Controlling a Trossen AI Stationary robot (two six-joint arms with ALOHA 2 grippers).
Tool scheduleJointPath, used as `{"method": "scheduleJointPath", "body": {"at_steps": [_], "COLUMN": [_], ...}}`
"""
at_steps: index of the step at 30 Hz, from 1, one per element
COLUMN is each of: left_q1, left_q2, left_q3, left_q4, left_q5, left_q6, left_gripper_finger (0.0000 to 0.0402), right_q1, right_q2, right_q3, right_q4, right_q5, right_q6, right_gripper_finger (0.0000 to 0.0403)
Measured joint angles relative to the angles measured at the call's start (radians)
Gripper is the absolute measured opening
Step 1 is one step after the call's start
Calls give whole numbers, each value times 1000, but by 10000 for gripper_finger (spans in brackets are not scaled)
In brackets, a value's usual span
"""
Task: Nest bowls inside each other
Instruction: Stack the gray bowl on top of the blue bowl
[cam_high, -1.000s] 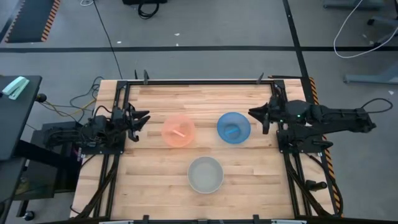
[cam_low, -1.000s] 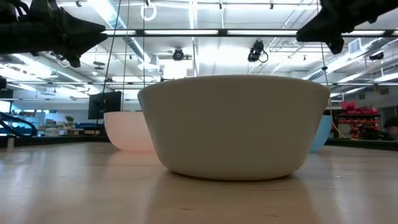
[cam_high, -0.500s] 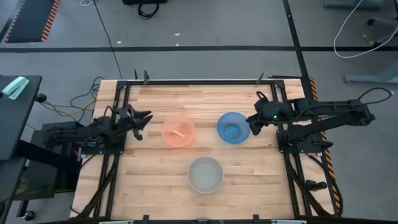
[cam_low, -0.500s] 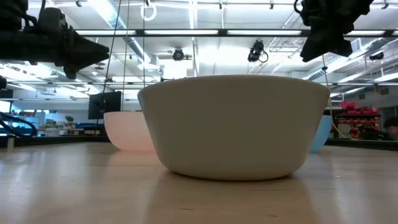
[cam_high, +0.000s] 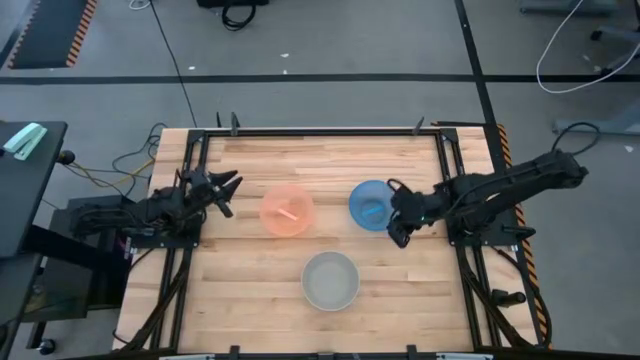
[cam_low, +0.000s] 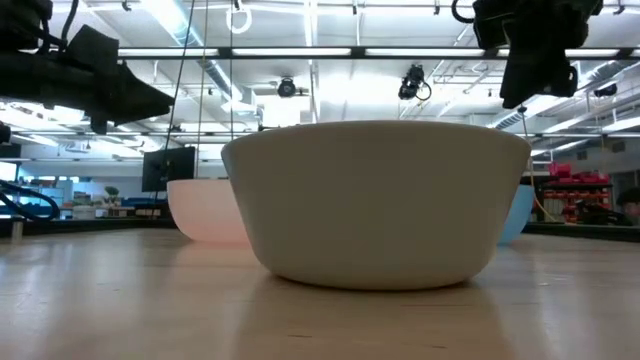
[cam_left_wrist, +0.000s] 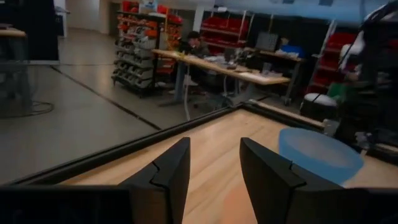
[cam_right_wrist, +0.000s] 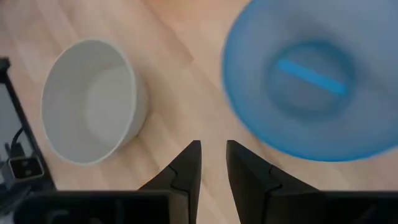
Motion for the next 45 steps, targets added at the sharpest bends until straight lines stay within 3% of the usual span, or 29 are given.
{"method": "scheduleJointPath", "body": {"at_steps": [6, 17, 25, 32, 45], "left_q1": [0, 1, 1, 1, 1], "left_q2": [1, 0, 0, 0, 0], "left_q3": [45, 50, 51, 51, 49], "left_q4": [-168, -242, -251, -254, -255], "left_q5": [-74, -76, -74, -74, -61], "left_q6": [-73, -151, -178, -178, -178], "left_gripper_finger": [138, 148, 138, 144, 138], "right_q1": [82, 129, 120, 78, 21], "right_q2": [119, 316, 454, 589, 712], "right_q3": [0, 2, 180, 390, 431], "right_q4": [157, 260, 248, 34, 1], "right_q5": [-57, -96, -97, -83, -140], "right_q6": [4, 34, -70, -150, -201], "right_gripper_finger": [83, 83, 83, 83, 83]}}
